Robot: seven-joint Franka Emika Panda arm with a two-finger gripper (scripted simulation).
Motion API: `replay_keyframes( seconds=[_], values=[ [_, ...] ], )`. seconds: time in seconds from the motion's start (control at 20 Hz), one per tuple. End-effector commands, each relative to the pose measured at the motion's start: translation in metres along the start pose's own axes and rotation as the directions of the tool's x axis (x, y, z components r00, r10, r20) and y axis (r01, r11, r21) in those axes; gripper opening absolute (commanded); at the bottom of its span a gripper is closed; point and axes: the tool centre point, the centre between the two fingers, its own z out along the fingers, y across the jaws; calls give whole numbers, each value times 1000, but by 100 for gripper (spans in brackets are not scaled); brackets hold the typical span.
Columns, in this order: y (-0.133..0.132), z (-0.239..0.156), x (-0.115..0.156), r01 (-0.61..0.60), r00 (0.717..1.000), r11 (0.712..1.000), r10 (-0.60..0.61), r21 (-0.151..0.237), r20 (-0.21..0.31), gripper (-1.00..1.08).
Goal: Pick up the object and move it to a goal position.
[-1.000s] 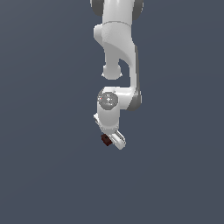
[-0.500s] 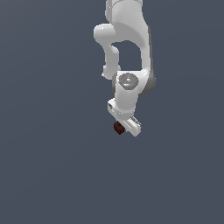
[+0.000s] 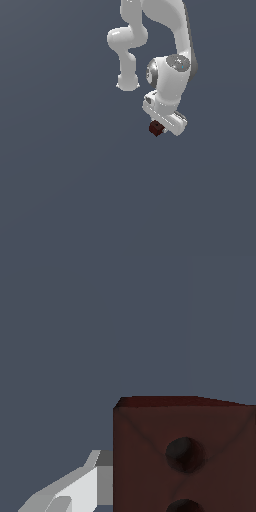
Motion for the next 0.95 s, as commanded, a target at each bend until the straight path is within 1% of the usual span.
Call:
replay_keyframes(
  seconds=[0.0, 0.25, 0.45, 0.65, 0.9],
  values=[
    [-3, -15, -22, -1, 1000, 1000, 1, 1, -1, -100],
    [-8, -36, -56, -1, 1000, 1000, 1, 1, -2, -100],
    [-11, -47, -74, -1, 1000, 1000, 1, 1, -3, -100],
    [-13, -52, -82, -1, 1000, 1000, 1, 1, -3, -100],
    [-14, -52, -81, -1, 1000, 1000, 1, 1, -1, -100]
  ],
)
